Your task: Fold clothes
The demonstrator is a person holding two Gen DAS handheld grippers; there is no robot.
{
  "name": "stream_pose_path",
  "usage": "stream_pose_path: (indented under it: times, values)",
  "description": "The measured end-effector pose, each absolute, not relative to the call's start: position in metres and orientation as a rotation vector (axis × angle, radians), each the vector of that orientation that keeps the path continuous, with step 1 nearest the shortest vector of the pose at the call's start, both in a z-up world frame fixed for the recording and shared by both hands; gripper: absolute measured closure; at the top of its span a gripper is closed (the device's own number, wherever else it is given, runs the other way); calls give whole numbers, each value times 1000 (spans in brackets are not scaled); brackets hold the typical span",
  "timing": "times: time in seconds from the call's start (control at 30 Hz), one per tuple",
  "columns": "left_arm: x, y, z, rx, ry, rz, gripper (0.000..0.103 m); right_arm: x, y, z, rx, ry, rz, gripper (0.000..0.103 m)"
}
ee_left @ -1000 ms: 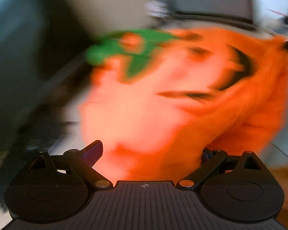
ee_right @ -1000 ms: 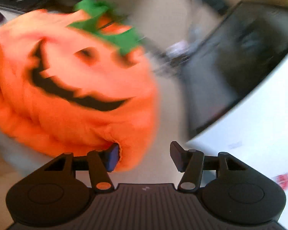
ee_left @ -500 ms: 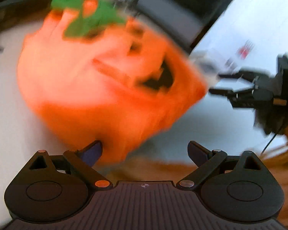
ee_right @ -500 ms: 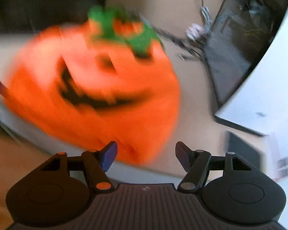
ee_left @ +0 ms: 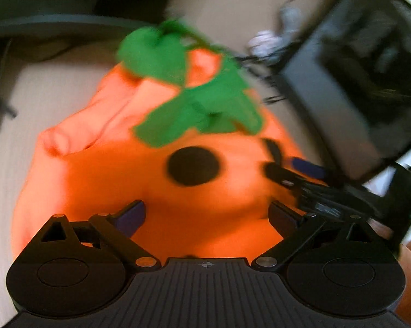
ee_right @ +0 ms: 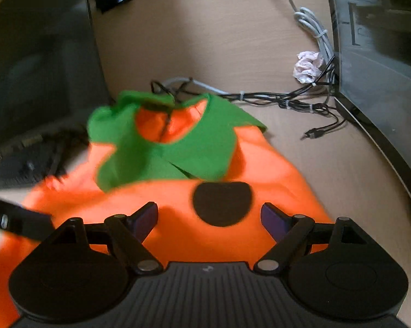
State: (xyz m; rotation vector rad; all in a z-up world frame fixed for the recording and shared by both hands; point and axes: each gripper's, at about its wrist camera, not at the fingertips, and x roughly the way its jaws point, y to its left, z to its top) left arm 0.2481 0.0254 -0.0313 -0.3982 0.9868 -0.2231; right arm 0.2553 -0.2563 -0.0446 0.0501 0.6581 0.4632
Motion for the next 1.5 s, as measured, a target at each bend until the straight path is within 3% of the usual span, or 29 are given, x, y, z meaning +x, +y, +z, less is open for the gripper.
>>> stream_pose_path:
  times: [0.23,0.43,0.57,0.63,0.67,0.77,0.8,0.9,1.03,1.07,1.1,1.17,1.37,1.5]
  values:
    - [261,-9,-48,-432,989,-319,1,260,-310,-30,-21,742,289,20]
    - [255,-10,-47,-436,984,-312,0,295,-255,65,-9,656,613,21]
    - [252,-9,-46,-456,989,-303,0,376,-195,41,114,955,815,36]
    - [252,-14,-45,-437,994,-292,0,409,-170,17,95,1011,827,56]
    - [251,-15,-44,-430,995,-288,0,418,-164,16,44,929,751,65]
    - [246,-11,-44,-450,983,-281,0,417,-161,36,-157,519,479,65]
    - [245,-8,-44,-466,977,-283,0,414,-165,46,-186,417,438,58]
    - [245,0,-45,-517,969,-283,0,428,-173,51,-291,499,475,42]
    - [253,8,-44,-582,986,-277,0,440,-169,19,-461,652,537,39]
    - [255,10,-44,-597,995,-276,0,441,-168,10,-475,659,533,47]
    - [257,12,-43,-610,1005,-275,0,442,-166,2,-483,670,530,72]
    - [259,14,-43,-630,1017,-262,0,450,-166,1,-438,716,516,92]
    - [265,26,-31,-629,998,-262,0,378,-219,79,-215,567,556,95]
    - [241,30,18,-605,819,-463,0,289,-253,98,-233,563,595,95]
